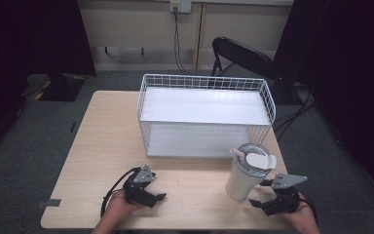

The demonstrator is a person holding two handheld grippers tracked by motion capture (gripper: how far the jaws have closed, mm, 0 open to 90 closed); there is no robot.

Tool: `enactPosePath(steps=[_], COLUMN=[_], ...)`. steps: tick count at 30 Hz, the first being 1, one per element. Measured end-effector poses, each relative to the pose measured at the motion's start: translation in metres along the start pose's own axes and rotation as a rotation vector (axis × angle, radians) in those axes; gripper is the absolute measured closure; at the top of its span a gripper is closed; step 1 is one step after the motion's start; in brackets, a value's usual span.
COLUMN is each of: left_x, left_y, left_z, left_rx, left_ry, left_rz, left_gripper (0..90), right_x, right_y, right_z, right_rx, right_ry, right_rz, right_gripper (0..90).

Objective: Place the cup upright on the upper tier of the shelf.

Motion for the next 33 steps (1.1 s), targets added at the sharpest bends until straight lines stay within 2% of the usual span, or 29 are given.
enactPosePath(steps=[9,15,19,22,33], left_x=[0.0,0.0,0.0,0.0,0.0], left_y=[0.0,0.0,0.0,0.0,0.0], left_z=[0.0,0.0,0.0,0.0,0.0], left_rx=[0.0,0.0,0.0,0.0,0.0], left_ry=[0.0,0.001,0.0,0.0,0.0], left_rz=[0.001,0.0,0.0,0.0,0.001], left_gripper=[14.7,14.7,14.8,14.7,14.7], right_x=[-0.002,-0.001,0.0,0.0,-0.001], right_y=[0.007,0.014,0.017,0.023,0.033], right_z=[0.008,0.016,0.018,0.019,0.02], right_rx=[0.013,0.075,0.086,0.116,0.151], right_ry=[0.005,0.014,0.016,0.027,0.032], right_rz=[0.01,-0.022,-0.025,-0.033,-0.033], right_gripper=[14.5,14.3,14.2,13.9,13.1])
Point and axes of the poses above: each handheld gripper's, and its own axes: z roughly backward along the jaws, y roughly out of its top, x roughly to its right, the point moved 3 cm from there along -z, roughly forward along the jaws, and after that the axes turned 5 degrees about z, right-handed, at the moved point
